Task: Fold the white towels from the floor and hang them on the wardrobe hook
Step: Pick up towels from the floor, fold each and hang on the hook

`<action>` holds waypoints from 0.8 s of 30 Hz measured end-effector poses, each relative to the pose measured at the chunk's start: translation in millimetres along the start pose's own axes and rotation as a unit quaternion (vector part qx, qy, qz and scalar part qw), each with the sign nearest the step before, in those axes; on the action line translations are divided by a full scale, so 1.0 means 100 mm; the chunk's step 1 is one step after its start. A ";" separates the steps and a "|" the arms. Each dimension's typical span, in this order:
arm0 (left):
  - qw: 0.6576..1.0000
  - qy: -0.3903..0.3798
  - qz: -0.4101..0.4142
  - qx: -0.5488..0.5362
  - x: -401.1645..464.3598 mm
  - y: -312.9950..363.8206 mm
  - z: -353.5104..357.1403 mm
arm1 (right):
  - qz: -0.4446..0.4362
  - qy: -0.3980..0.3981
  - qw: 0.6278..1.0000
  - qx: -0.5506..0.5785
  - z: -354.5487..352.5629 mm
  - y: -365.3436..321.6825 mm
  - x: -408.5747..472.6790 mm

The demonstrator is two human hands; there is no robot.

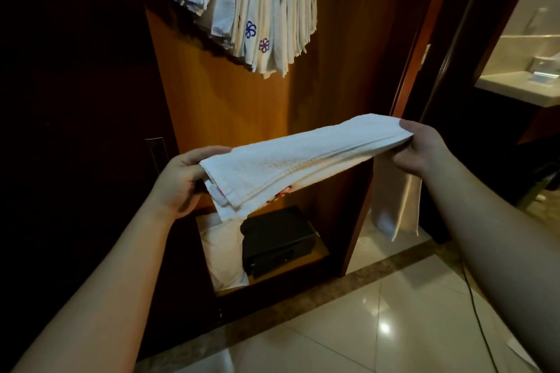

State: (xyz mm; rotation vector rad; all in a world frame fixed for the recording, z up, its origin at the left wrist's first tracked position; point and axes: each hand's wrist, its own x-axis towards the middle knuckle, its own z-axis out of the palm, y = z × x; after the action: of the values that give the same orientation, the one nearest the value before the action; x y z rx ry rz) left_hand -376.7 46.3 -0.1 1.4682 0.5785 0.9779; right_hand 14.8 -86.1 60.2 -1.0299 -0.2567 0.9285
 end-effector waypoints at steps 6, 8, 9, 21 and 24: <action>0.999 0.015 -0.026 -0.012 -0.12 -0.19 0.09 | -0.011 -0.073 0.996 0.055 -0.02 0.09 -0.03; 0.997 0.031 -0.038 -0.054 -0.17 -0.30 0.16 | -0.010 -0.087 0.991 0.104 0.01 0.09 -0.03; 0.994 0.057 -0.052 -0.072 -0.18 -0.36 0.22 | -0.006 -0.098 0.988 0.121 0.03 0.09 -0.03; 0.935 0.178 -0.299 0.066 0.13 -1.05 1.07 | -0.073 -0.160 0.984 0.022 0.84 -0.08 -0.44; 0.940 0.271 -0.178 0.103 0.09 -0.70 1.44 | -0.096 -0.134 0.985 -0.056 1.05 -0.15 -0.51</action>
State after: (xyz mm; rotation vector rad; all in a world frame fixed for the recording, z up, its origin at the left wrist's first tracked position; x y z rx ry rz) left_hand -239.0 -14.3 -54.9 1.2028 1.3345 1.0498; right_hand -69.4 -62.6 139.3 -0.9624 -0.6283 0.8837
